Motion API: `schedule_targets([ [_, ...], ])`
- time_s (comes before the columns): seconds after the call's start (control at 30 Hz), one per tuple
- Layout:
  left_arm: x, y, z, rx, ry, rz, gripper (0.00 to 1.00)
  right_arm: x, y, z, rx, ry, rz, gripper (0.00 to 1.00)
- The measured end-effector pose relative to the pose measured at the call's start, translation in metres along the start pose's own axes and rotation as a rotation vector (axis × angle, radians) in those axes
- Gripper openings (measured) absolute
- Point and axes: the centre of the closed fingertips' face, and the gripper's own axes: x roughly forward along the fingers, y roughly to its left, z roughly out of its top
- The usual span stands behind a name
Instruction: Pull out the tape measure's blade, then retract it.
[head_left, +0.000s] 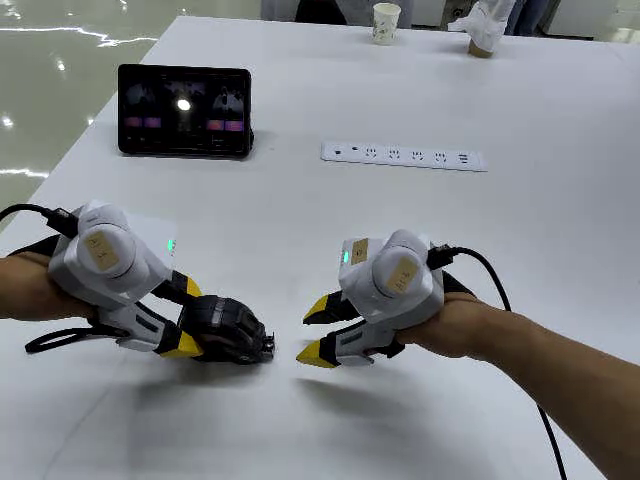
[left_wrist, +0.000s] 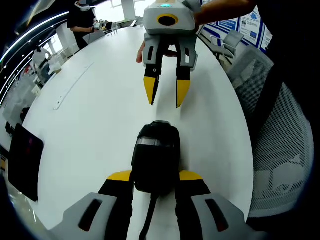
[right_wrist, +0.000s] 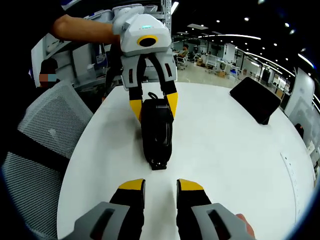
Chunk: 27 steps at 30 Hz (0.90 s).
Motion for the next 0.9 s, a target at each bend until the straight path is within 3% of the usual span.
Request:
schedule_targets([
  [0.4, 0.000, 0.001, 0.000, -0.005, -0.019, -0.003, 0.26, 0.021, 0.001, 0.009, 0.014, -0.002, 0.031, 0.19],
  [0.7, 0.000, 0.000, 0.001, -0.024, -0.031, -0.009, 0.25, 0.033, 0.005, 0.007, 0.002, 0.027, 0.063, 0.16],
  [0.9, 0.000, 0.000, 0.001, -0.028, -0.035, -0.007, 0.25, 0.039, 0.004, 0.008, -0.002, 0.039, 0.058, 0.13],
])
